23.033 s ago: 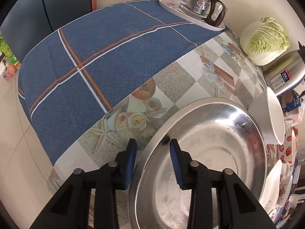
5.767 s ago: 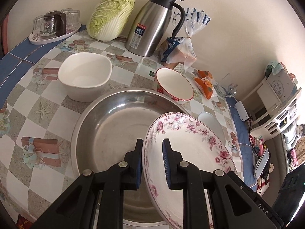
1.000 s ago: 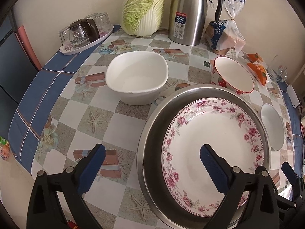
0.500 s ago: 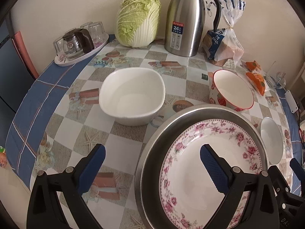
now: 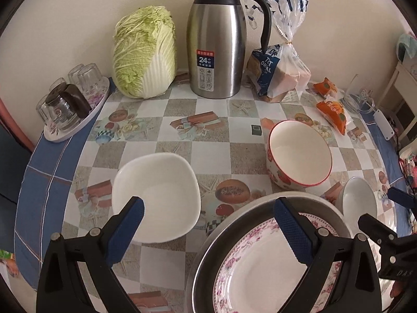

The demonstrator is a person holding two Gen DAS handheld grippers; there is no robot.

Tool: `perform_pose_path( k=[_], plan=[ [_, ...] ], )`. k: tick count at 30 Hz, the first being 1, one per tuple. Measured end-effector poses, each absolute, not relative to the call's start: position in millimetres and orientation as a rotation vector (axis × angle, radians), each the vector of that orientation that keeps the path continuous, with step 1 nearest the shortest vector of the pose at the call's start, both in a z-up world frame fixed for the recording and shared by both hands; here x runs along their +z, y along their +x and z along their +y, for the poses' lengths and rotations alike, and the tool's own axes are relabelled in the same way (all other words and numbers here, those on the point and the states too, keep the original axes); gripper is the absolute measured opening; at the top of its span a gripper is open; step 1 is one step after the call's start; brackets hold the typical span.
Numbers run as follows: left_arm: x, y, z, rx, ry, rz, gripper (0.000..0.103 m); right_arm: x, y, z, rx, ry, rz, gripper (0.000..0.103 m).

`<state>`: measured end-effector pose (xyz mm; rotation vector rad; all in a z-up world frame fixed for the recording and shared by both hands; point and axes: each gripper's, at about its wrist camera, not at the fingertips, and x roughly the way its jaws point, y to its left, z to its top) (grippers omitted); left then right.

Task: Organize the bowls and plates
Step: 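Move both grippers toward the red-rimmed floral bowl, then close both grippers on the red-rimmed bowl's rim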

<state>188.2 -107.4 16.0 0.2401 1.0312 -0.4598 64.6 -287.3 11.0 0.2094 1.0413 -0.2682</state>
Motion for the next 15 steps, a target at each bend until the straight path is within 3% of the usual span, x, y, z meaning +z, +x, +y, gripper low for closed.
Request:
perform_pose_path(
  k=[15],
  plan=[
    [5.1, 256.9, -166.6, -0.539, 0.148, 1.268, 0.100, 9.8, 154.7, -348.8, -0.345, 0.305, 1.196, 0.099]
  ],
)
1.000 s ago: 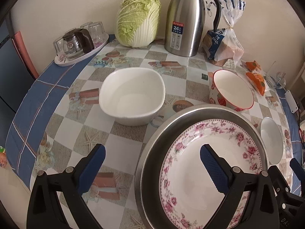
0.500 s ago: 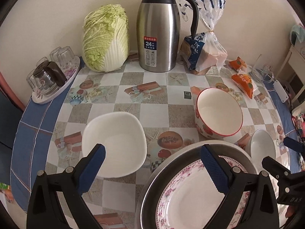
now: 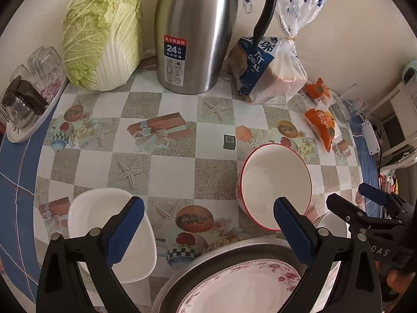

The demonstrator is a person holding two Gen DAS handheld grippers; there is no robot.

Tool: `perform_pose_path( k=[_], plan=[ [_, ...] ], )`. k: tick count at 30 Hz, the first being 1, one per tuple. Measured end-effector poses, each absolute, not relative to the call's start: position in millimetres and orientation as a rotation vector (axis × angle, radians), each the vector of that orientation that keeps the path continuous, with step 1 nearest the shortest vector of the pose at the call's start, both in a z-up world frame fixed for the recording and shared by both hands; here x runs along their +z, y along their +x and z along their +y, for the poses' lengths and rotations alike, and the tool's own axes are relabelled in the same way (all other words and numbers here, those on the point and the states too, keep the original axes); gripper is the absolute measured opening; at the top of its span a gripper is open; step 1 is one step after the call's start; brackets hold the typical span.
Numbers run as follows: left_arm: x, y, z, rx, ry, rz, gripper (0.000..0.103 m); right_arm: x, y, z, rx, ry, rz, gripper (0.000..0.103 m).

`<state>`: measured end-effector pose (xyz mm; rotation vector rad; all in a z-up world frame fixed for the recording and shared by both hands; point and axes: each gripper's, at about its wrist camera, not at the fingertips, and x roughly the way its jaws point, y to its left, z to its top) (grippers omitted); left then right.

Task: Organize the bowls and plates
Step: 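Close both grippers on the red-rimmed bowl's rim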

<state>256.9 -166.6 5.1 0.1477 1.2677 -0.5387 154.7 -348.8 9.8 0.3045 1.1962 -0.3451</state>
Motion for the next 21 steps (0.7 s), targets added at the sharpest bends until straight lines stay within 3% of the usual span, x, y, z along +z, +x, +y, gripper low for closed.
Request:
perform_pose_path(
  k=[6, 9, 11, 16, 21],
  plan=[
    [-19.7, 263.4, -190.7, -0.533, 0.156, 1.321, 0.097, -16.2, 174.1, -351.4, -0.333, 0.318, 1.251, 0.077],
    [-33.7, 263.6, -201.4, -0.530, 0.176, 1.348, 0.073, -29.9, 180.5, -350.3, -0.321, 0.338, 1.274, 0.060],
    [-44.7, 264.9, -206.5, -0.536, 0.169, 1.387, 0.049, -37.4, 183.6, -350.1, -0.308, 0.360, 1.283, 0.049],
    [-64.7, 266.5, -214.6, -0.556, 0.135, 1.450, 0.026, -51.1, 190.3, -346.6, -0.283, 0.365, 1.297, 0.024],
    [-77.6, 268.1, -218.9, -0.536, 0.144, 1.475, 0.023, -59.1, 196.7, -343.4, -0.261, 0.365, 1.298, 0.013]
  ],
)
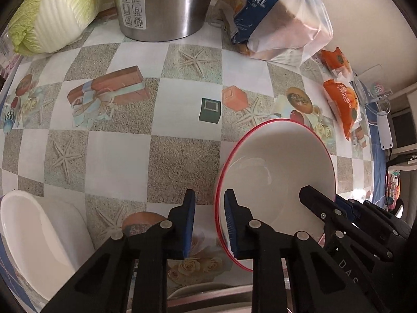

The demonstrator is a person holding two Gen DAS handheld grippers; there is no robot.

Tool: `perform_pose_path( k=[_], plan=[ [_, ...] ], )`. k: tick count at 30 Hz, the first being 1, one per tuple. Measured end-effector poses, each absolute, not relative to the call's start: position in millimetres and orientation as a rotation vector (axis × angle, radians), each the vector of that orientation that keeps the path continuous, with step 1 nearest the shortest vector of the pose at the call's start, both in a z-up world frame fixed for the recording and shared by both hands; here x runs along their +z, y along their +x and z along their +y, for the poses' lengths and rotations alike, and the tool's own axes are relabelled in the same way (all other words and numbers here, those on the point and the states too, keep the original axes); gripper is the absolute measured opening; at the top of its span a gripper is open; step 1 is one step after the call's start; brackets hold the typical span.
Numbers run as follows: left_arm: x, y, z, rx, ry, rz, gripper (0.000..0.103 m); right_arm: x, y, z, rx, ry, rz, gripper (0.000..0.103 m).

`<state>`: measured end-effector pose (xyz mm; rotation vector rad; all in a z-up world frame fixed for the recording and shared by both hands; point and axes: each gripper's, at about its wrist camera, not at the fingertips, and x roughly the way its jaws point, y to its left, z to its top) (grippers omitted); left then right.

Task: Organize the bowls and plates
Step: 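Close both grippers on the red-rimmed bowl's rim, then lift the red-rimmed bowl with both grippers and carry it over the basin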

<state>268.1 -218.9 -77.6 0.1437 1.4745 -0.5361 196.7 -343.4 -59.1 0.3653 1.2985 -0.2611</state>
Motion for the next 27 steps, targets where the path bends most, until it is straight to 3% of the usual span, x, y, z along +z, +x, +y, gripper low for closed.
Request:
perform_pose_path(
  k=[5, 19, 27],
  plan=[
    [-85.0, 267.9, -221.3, -0.557, 0.117, 1.490, 0.013, -64.9, 202.1, -338.7, -0.260, 0.342, 1.306, 0.010],
    [-87.5, 265.0, -223.7, -0.548, 0.094, 1.491, 0.011, -71.1, 201.1, -341.7, -0.246, 0.413, 1.294, 0.011],
    [-46.7, 260.9, -221.3, -0.568, 0.085, 1.392, 0.011, -32.5, 195.3, -341.8, -0.243, 0.376, 1.223, 0.011]
  ],
)
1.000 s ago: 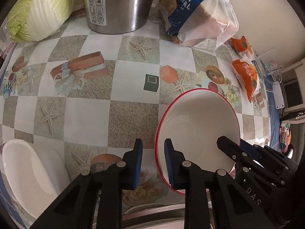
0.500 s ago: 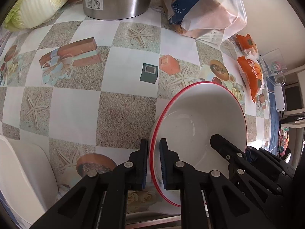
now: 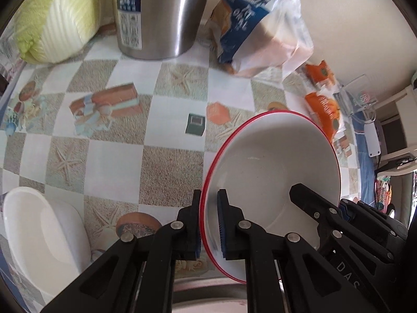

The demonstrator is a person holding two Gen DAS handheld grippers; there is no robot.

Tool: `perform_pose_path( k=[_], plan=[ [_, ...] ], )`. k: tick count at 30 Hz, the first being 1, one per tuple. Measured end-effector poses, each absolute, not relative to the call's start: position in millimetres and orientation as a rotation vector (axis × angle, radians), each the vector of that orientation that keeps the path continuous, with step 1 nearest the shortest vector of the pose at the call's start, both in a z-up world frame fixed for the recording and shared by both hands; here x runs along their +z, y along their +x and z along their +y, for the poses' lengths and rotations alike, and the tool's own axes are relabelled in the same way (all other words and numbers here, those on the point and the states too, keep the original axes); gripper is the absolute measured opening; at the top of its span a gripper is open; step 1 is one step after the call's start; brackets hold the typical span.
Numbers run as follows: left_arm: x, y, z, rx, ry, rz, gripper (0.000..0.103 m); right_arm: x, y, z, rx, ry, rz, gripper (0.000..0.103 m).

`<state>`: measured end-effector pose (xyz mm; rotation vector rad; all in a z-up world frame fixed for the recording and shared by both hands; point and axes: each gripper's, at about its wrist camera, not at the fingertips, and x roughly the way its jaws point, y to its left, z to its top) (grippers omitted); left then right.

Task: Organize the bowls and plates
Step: 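Lift the red-rimmed bowl with both grippers and carry it over the basin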

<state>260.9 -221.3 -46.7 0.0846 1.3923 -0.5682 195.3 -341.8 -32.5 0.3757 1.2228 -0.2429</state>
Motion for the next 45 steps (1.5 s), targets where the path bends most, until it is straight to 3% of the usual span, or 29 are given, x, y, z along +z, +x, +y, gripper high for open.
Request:
perform_pose_path(
  k=[18, 45],
  plan=[
    [7.2, 188.6, -162.4, -0.524, -0.041, 1.293, 0.011, 29.4, 130.1, -291.7, -0.223, 0.298, 1.139, 0.011],
    [-4.5, 102.4, -81.0, -0.445, -0.052, 1.248, 0.011, 3.0, 40.9, -214.8, -0.207, 0.371, 1.098, 0.011]
  ],
)
